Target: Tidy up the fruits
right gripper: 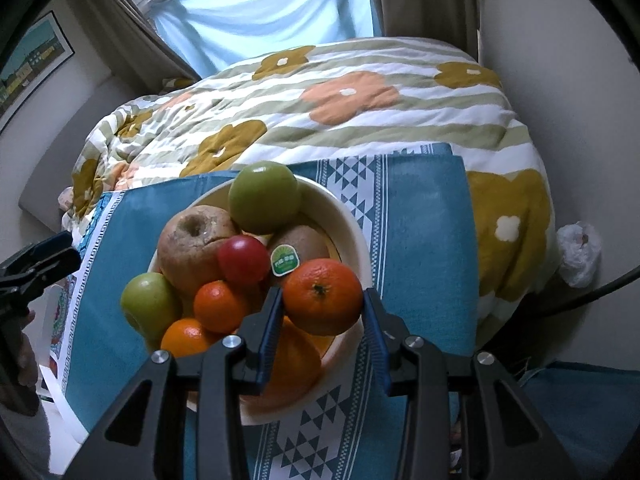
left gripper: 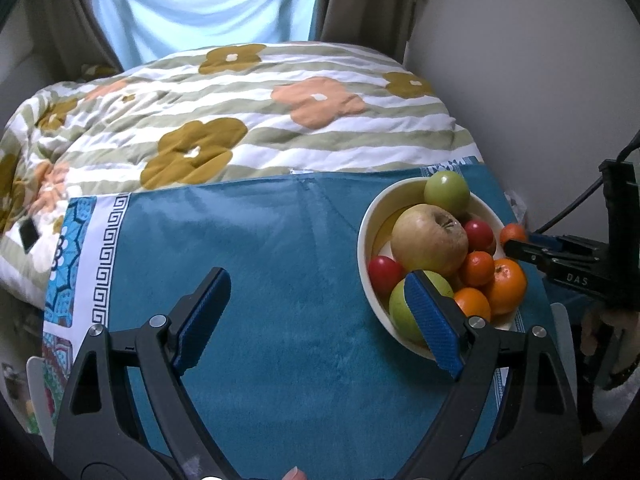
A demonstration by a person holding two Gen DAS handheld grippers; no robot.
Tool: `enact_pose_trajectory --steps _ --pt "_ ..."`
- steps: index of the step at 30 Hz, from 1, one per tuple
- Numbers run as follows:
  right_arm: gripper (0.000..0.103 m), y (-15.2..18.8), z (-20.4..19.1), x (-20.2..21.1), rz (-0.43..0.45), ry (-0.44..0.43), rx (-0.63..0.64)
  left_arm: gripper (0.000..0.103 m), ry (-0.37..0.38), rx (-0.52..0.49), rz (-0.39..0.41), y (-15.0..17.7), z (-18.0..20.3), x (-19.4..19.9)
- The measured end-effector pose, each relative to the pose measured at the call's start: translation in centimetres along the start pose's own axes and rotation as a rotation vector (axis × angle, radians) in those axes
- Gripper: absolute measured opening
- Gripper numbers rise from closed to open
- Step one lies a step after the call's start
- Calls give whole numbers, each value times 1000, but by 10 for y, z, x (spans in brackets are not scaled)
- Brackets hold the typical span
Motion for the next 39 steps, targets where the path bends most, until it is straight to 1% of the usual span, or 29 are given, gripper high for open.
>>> enact_pose_trajectory --steps 1,2,3,4,10,15,18,20,21,22,25,26,27,30,32,34,36,39 --pt "61 0 0 0 7 -10 -3 94 -1 1 0 1 0 0" --pt "69 -1 -1 1 15 -21 -6 94 -4 1 0 1 0 1" --pt "83 -2 -1 2 21 -33 -7 94 -6 1 2 2 0 2" --pt "90 -1 -1 2 25 -39 -6 94 -7 1 2 3 0 2" --pt "91 -1 -5 9 45 -41 14 94 -19 15 15 5 -2 13" --pt "91 -4 -23 34 90 -36 44 94 -35 24 49 5 -8 34" --pt "91 -8 -38 55 138 -32 67 94 -57 25 89 4 -15 56" --pt "91 -11 -55 75 186 -39 82 94 -76 22 120 4 -19 74" --pt "95 -12 -65 87 211 -44 87 94 -84 20 138 4 -21 84" --pt "102 -13 -73 96 229 -48 90 94 -92 18 155 4 -23 94" --pt "103 -10 -102 128 291 -51 93 94 -132 10 212 5 -31 128" --pt "103 -8 -111 138 311 -51 92 96 -139 11 227 6 -35 138" --pt "103 -6 -118 147 329 -50 90 102 -147 16 248 8 -40 153" --pt "103 6 -145 175 377 -39 78 103 -174 30 313 18 -52 191" --pt "103 19 -162 193 405 -5 71 103 -190 34 325 26 -58 209" --pt "103 32 -177 208 423 27 62 103 -227 36 334 38 -67 228" --pt "103 49 -190 217 421 57 59 103 -253 41 337 52 -75 244" --pt "103 69 -201 225 423 101 56 103 -253 55 332 71 -83 259"
Point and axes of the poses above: each gripper's, at about its wrist camera, not at the fingertips, and x roughly against the way its jaws point, z to its right, y to its underside, the point moved 9 cm from there along -x, roughly the way its jaws point, and after that the axes turned 9 degrees about -x, right-handed, at the moved point
